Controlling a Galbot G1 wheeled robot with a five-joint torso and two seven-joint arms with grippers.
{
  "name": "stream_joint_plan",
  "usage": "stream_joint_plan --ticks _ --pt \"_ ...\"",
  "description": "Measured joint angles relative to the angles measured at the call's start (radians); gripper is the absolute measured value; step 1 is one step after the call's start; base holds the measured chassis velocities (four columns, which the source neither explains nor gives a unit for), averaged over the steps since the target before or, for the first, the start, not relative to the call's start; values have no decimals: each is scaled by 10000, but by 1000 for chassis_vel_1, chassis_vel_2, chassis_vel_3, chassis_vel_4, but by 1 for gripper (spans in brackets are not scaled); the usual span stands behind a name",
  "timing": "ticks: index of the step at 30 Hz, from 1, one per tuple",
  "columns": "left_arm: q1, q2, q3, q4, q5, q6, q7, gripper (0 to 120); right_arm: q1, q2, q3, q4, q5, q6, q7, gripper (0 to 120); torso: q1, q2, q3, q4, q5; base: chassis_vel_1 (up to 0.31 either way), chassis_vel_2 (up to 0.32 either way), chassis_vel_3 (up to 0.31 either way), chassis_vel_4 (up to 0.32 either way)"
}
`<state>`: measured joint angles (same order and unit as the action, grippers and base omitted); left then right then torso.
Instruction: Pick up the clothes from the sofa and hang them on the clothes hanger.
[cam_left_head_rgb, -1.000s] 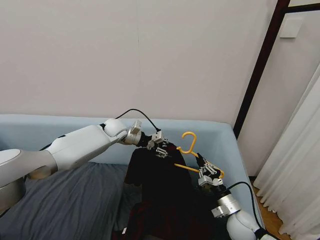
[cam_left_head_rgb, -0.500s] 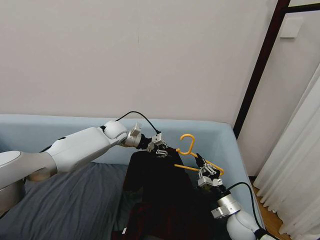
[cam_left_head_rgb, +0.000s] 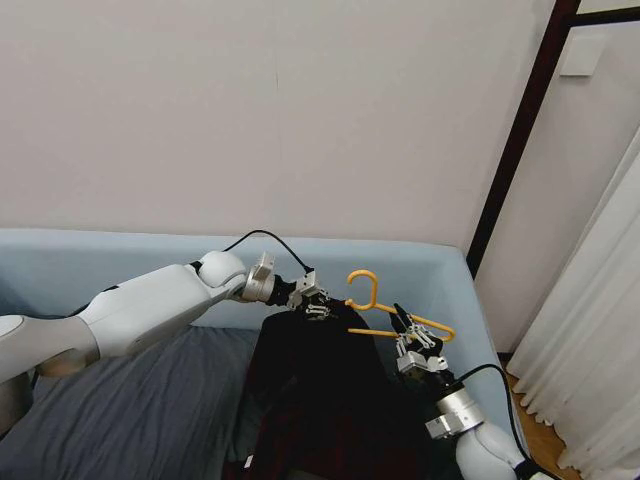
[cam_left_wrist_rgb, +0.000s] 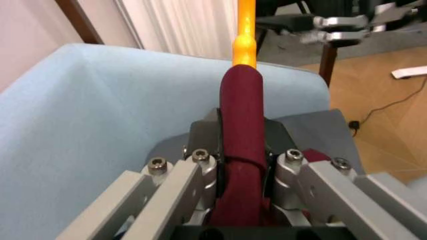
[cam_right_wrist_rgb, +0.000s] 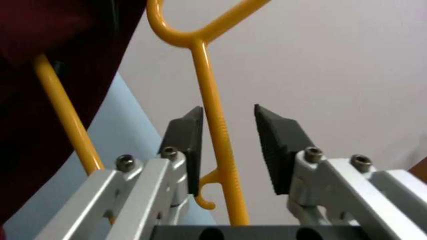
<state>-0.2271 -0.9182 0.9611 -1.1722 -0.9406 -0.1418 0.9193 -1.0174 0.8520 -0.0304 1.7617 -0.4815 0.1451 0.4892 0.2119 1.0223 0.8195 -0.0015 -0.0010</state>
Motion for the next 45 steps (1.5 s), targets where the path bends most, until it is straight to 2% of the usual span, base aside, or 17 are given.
stream_joint_plan --ticks 3,6,11,13,14,18,19,21,24,27,28,33,40,45 --pt "59 105 -131 2 -6 -38 -89 11 -265 -114 84 499 195 22 -53 50 0 0 0 0 1 0 0 0 0" --pt "158 280 -338 -32 -12 -64 -176 11 -606 -206 222 996 484 95 -74 57 0 0 0 1 0 0 0 0 0" --pt "329 593 -668 -109 -49 -123 -263 11 -1567 -329 656 1762 1118 782 -76 76 0 1 0 4 0 0 0 0 0" --pt "418 730 -855 -251 -106 -140 -340 11 -2229 -462 796 2037 1842 884 -152 86 0 1 0 0 0 0 0 0 0" --pt "418 730 -855 -251 -106 -140 -340 11 -2229 -462 796 2037 1842 884 -152 86 0 1 0 0 0 0 0 0 0" --pt "464 950 -1051 -695 -360 -162 -516 11 -2655 -440 749 1953 3599 478 -239 99 -1 1 -1 -2 0 0 0 0 0" --pt "464 950 -1051 -695 -360 -162 -516 11 -2655 -440 749 1953 3599 478 -239 99 -1 1 -1 -2 0 0 0 0 0" --pt "464 1066 -1088 -936 -504 -163 -614 11 -2590 -200 682 1513 4995 170 -506 100 0 1 -1 2 1 0 0 0 0" --pt "470 1120 -1111 -1084 -575 -163 -668 11 -2454 39 605 1103 6279 -156 -881 100 0 1 0 3 1 0 0 0 0" --pt "524 1130 -1171 -1196 -622 -163 -706 11 -2305 324 582 459 6891 -283 -1295 100 -1 2 0 3 2 0 0 0 0" --pt "524 1130 -1171 -1196 -622 -163 -706 11 -2305 324 582 459 6891 -283 -1295 100 -1 2 0 3 2 0 0 0 0" --pt "386 1160 -1081 -1544 -787 -117 -756 11 -1737 1095 457 -1506 6842 -49 -2193 100 -1 2 1 2 2 0 0 0 0" --pt "106 1094 -915 -1667 -958 -79 -777 11 -914 1444 63 -2175 6860 -197 -2386 100 0 1 1 3 1 0 0 0 0" --pt "51 1146 -880 -1921 -1170 0 -851 11 -285 2025 -269 -2874 7044 -315 -2342 100 1 1 1 3 1 0 0 0 0"
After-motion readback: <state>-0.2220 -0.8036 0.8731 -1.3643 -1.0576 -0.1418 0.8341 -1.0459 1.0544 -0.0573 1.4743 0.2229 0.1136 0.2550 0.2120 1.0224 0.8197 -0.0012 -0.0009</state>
